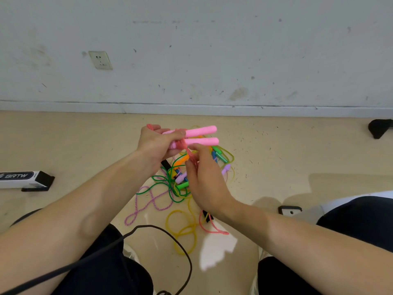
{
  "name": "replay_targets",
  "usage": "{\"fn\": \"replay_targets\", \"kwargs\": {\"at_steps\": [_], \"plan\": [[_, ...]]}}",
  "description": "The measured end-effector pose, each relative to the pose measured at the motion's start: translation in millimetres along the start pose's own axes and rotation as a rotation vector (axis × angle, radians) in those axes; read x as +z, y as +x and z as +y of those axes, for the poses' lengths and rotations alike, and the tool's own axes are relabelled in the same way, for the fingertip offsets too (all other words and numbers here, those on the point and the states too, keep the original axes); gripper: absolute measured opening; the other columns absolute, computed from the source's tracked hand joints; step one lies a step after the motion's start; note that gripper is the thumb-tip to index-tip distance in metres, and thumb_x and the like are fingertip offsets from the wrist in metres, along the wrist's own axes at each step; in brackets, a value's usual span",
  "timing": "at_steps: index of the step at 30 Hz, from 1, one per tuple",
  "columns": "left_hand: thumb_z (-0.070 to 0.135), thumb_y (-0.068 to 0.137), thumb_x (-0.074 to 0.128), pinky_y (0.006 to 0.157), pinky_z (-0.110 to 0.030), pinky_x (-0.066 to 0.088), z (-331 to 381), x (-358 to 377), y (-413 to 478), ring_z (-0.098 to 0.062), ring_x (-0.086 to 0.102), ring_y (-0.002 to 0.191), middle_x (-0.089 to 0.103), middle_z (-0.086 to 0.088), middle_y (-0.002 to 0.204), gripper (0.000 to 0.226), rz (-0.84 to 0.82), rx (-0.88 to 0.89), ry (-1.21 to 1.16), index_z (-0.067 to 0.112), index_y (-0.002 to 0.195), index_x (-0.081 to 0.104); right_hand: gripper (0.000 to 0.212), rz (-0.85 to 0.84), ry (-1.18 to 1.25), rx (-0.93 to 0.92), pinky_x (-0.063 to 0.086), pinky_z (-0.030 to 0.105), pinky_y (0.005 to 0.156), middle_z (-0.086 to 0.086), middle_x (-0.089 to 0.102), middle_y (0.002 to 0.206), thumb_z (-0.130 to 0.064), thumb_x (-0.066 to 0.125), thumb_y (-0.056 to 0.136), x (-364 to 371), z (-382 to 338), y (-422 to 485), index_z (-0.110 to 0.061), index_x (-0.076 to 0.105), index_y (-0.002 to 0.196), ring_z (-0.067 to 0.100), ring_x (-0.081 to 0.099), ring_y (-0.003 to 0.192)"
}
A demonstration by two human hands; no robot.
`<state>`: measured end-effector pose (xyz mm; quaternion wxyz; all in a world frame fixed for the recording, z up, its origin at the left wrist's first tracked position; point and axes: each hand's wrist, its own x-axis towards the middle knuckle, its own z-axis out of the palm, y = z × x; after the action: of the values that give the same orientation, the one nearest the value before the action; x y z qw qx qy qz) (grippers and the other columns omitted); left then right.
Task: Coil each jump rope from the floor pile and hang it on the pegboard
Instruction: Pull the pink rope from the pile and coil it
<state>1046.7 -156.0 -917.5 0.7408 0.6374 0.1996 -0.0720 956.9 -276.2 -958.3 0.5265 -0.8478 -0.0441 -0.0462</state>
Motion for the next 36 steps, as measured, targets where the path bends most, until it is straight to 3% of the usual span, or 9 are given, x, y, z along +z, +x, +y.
{"fn": "replay_targets", "kwargs": {"at_steps": [2,5,9,15,17,21,28,32,36], "plan": [[0.005,0.073,0.086,0.057,-0.030,0.060,6,-1,4,-0.025,0.074,0.091,0.064,-0.009,0.125,0.072,0.002,0.001,-0.020,0.006,0.126,0.037,0.015,0.009,0.087,0.128,0.020,0.033,0.070,0.006,0.073,0.090,-0.029,0.038,0.106,1,-1,-3,-0.018,0.046,0.114,0.015,0.064,0.091],[0.003,0.079,0.080,0.059,-0.031,0.060,17,-8,8,-0.033,0.070,0.105,0.071,-0.012,0.119,0.059,-0.064,-0.026,-0.046,0.008,0.122,0.040,0.039,-0.141,0.103,0.214,0.029,0.031,0.066,-0.007,0.072,0.074,-0.037,0.037,0.107,-11,4,3,-0.014,0.060,0.086,0.002,0.054,0.059],[0.007,0.082,0.076,0.062,-0.034,0.063,26,-16,2,-0.017,0.072,0.084,0.076,0.000,0.105,0.045,-0.272,-0.035,0.092,0.010,0.119,0.049,0.042,-0.372,0.129,0.233,0.030,0.029,0.056,-0.014,0.050,0.047,-0.039,0.048,0.104,-43,18,33,-0.011,0.053,0.073,0.010,0.036,0.052],[0.006,0.062,0.083,0.055,-0.033,0.059,30,-18,-13,-0.012,0.070,0.078,0.063,0.002,0.107,0.070,-0.447,0.049,0.383,0.011,0.124,0.053,0.052,-0.393,-0.552,0.158,0.030,0.031,0.052,-0.002,0.045,0.053,-0.068,0.050,0.065,-81,20,63,-0.016,0.047,0.058,0.021,0.039,0.057],[0.002,0.064,0.086,0.057,-0.040,0.061,26,-18,-15,-0.010,0.068,0.086,0.064,0.001,0.109,0.071,-0.502,0.127,0.551,0.013,0.124,0.051,0.054,-0.391,-0.574,0.126,0.027,0.032,0.053,-0.001,0.042,0.053,-0.063,0.061,0.075,-85,19,68,-0.015,0.044,0.057,0.019,0.035,0.056],[0.004,0.067,0.090,0.067,-0.053,0.061,13,-16,-12,-0.014,0.063,0.093,0.061,0.001,0.108,0.072,-0.475,0.288,0.754,0.015,0.124,0.048,0.049,-0.397,-0.415,0.053,0.028,0.032,0.053,0.002,0.038,0.055,-0.044,0.067,0.090,-89,17,73,-0.008,0.055,0.059,0.015,0.031,0.053],[0.018,0.067,0.088,0.081,-0.031,0.049,7,-10,4,-0.015,0.059,0.092,0.060,0.005,0.104,0.071,-0.154,0.672,0.880,0.015,0.123,0.044,0.025,-0.220,0.291,0.393,0.032,0.022,0.042,0.003,0.054,0.061,-0.012,0.048,0.100,-62,-15,49,0.001,0.067,0.091,0.010,0.039,0.037],[0.023,0.070,0.088,0.083,-0.023,0.045,-3,-1,0,-0.010,0.057,0.097,0.057,0.009,0.108,0.075,-0.043,0.697,0.748,0.013,0.130,0.043,0.024,-0.071,-0.139,0.158,0.044,0.027,0.052,0.002,0.064,0.078,-0.017,0.040,0.101,-31,-14,22,-0.025,0.059,0.089,0.010,0.061,0.054],[0.022,0.072,0.088,0.079,-0.013,0.045,-10,3,-4,-0.008,0.058,0.094,0.059,0.003,0.111,0.072,0.005,0.664,0.616,0.011,0.127,0.043,0.028,0.015,-0.268,0.029,0.048,0.043,0.061,0.005,0.064,0.079,-0.033,0.030,0.102,-10,-9,11,-0.021,0.051,0.116,0.029,0.062,0.072]]}}
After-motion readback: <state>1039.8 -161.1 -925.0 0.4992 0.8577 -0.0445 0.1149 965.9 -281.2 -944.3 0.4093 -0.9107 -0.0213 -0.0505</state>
